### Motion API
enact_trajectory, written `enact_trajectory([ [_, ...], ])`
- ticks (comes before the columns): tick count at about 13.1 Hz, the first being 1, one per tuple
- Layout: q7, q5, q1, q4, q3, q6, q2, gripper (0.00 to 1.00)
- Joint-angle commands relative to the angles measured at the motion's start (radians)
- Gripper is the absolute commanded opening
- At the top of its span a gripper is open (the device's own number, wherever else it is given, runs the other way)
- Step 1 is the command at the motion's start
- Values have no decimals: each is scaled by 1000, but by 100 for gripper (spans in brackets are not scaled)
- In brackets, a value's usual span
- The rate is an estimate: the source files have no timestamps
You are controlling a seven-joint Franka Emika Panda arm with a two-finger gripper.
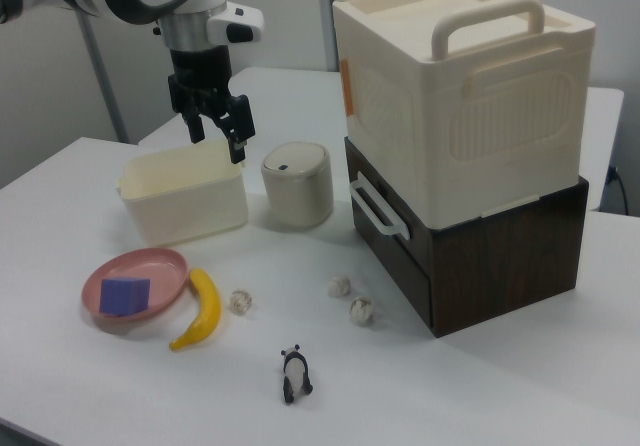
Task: Slide open the drawer
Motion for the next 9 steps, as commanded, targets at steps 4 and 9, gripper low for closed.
enact_trajectory([
  [4,12,29,0,16,-6,11,8,100],
  [9,12,30,0,16,-6,11,8,100],
])
